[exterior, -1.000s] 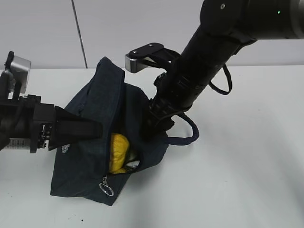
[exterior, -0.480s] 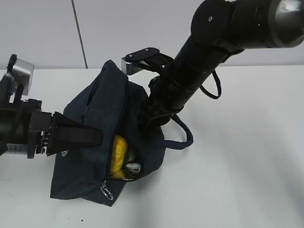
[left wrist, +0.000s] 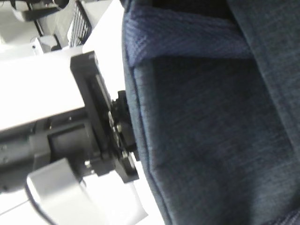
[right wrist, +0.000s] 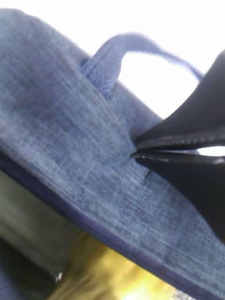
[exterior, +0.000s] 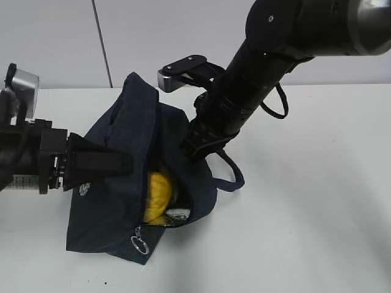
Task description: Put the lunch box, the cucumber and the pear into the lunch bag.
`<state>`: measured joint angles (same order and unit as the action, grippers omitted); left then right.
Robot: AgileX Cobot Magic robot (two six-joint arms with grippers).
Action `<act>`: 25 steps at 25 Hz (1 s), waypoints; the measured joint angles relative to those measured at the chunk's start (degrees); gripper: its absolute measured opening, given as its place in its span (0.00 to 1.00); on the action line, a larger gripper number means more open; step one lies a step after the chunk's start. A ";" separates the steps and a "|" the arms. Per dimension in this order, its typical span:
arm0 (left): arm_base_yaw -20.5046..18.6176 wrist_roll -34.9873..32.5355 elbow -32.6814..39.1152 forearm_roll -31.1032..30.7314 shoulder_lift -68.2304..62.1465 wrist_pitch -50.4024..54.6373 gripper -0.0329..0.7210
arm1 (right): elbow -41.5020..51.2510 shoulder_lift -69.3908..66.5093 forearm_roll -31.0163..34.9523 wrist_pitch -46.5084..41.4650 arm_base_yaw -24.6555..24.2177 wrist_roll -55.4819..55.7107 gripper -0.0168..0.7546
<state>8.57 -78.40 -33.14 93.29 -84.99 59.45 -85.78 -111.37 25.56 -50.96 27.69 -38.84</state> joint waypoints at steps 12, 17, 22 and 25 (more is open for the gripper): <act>0.24 0.33 -4.85 3.78 -0.04 0.43 0.08 | -1.21 6.35 -15.62 -0.58 0.00 10.40 0.03; 0.24 0.59 -7.65 3.57 -0.11 0.72 0.08 | -1.58 7.86 -15.85 -1.89 0.00 11.06 0.03; 0.24 0.77 -7.84 -2.48 -0.11 0.11 0.08 | -1.58 6.97 -15.29 -3.35 0.00 11.16 0.16; 0.24 0.77 -7.91 -4.89 -0.11 0.05 0.08 | -1.58 5.60 -12.38 -2.29 0.00 11.26 0.43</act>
<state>8.81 -77.63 -41.05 88.41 -85.10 59.50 -87.36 -105.77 13.18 -53.24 27.69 -27.58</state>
